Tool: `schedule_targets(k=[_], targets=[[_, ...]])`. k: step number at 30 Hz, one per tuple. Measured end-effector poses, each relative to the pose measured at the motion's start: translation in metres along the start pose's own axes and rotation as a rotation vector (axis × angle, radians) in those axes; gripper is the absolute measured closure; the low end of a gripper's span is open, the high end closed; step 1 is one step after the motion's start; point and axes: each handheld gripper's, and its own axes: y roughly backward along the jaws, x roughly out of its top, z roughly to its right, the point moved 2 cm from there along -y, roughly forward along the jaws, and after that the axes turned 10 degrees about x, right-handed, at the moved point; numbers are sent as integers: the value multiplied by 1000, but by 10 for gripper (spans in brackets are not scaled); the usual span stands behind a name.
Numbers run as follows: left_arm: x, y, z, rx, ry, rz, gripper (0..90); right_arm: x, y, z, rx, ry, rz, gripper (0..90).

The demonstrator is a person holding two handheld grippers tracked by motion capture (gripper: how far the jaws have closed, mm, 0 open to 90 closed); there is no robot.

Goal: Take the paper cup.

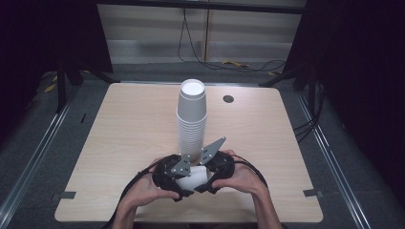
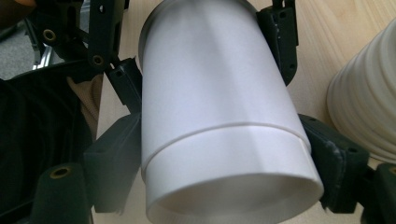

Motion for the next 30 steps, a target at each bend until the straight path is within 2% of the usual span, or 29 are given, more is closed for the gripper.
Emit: schedule_targets(k=[5, 11, 14, 16, 18, 22, 23, 25, 26, 29, 30], targets=[[1, -1, -1, 3, 14, 1, 154, 1, 0, 0, -3, -12, -1, 208], [2, -2, -1, -5, -1, -8, 155, -1, 2, 0, -3, -18, -3, 221], [1, -1, 0, -15, 4, -2, 154, -1, 2, 0, -5, -9, 7, 229], [0, -1, 0, -12, 4, 6, 147, -1, 3, -2, -3, -25, 1, 232], [0, -2, -1, -9, -8, 20, 141, -1, 3, -2, -6, -18, 1, 233], [0, 1, -2, -9, -3, 42, 132, -1, 4, -2, -9, -13, 5, 236], [-1, 1, -2, -11, 9, 46, 131, -1, 5, -2, -10, -10, 6, 237], [-1, 2, -3, -2, -11, 52, 133, -1, 5, -3, -16, -12, 8, 237], [-1, 2, -3, -3, 0, 55, 134, -1, 5, -3, -18, -10, 5, 238], [-3, 4, -7, -31, 28, 75, 134, 0, 4, -3, -26, -7, 0, 239], [-5, 5, -9, -36, 20, 87, 135, 0, 3, -3, -28, -5, 0, 239]])
